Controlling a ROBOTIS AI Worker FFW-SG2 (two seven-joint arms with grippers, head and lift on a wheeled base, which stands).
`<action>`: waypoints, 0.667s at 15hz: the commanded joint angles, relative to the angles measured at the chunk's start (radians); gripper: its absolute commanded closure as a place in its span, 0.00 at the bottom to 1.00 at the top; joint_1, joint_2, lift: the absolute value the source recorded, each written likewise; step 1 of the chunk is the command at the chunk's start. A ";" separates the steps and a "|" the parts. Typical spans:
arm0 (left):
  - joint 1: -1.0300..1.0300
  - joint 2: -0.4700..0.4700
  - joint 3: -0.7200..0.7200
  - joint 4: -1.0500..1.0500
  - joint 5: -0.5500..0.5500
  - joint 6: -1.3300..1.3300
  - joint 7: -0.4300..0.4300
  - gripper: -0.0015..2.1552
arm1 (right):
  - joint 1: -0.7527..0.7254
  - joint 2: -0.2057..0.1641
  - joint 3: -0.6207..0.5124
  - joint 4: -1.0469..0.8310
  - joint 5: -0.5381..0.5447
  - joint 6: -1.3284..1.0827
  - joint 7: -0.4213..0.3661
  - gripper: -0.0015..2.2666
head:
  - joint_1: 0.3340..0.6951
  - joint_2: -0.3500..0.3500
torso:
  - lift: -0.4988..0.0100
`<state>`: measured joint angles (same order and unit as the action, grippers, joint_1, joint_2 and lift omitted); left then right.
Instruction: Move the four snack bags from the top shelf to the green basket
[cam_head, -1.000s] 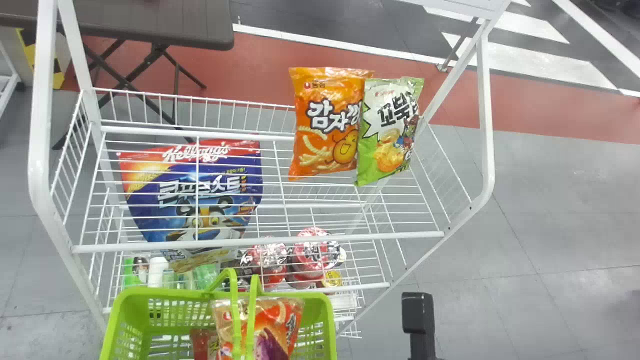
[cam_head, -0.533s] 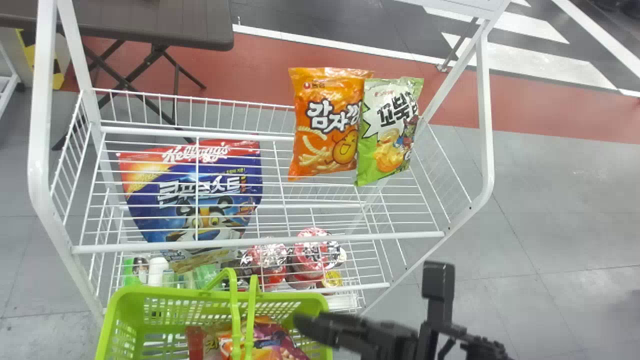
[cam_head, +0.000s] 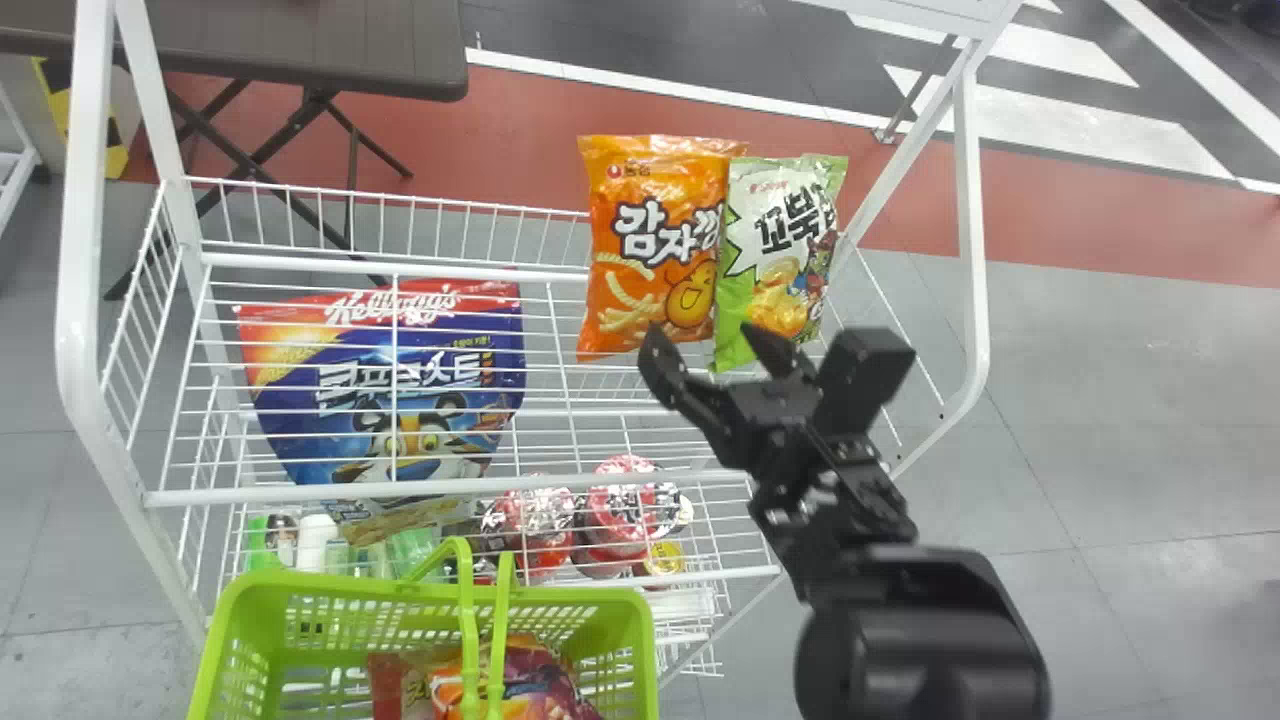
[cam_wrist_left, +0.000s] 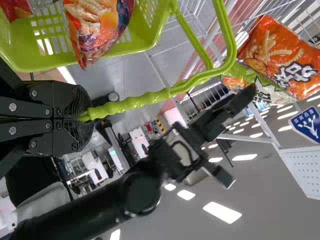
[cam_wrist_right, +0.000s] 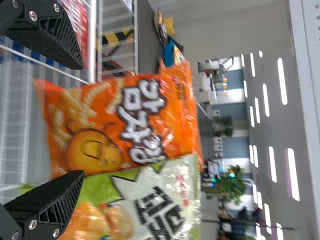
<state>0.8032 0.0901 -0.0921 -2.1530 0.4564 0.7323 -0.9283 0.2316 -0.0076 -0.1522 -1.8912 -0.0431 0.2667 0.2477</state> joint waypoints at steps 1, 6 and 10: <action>-0.013 0.007 0.000 0.013 0.005 0.000 0.002 0.62 | -0.123 0.001 0.025 0.123 0.057 -0.010 -0.022 0.03 | 1.00 0.00 | 0.98; -0.032 0.031 0.006 0.033 0.034 0.000 0.006 0.62 | -0.279 -0.003 0.019 0.322 0.069 0.000 0.013 0.10 | 1.00 0.00 | 0.98; -0.044 0.030 0.003 0.041 0.038 0.000 0.014 0.62 | -0.279 -0.006 0.008 0.314 0.062 0.058 0.136 0.96 | 1.00 0.00 | 0.98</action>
<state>0.7618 0.1201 -0.0881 -2.1140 0.4937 0.7326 -0.9156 -0.0582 -0.0124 -0.1441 -1.5636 0.0218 0.3142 0.3719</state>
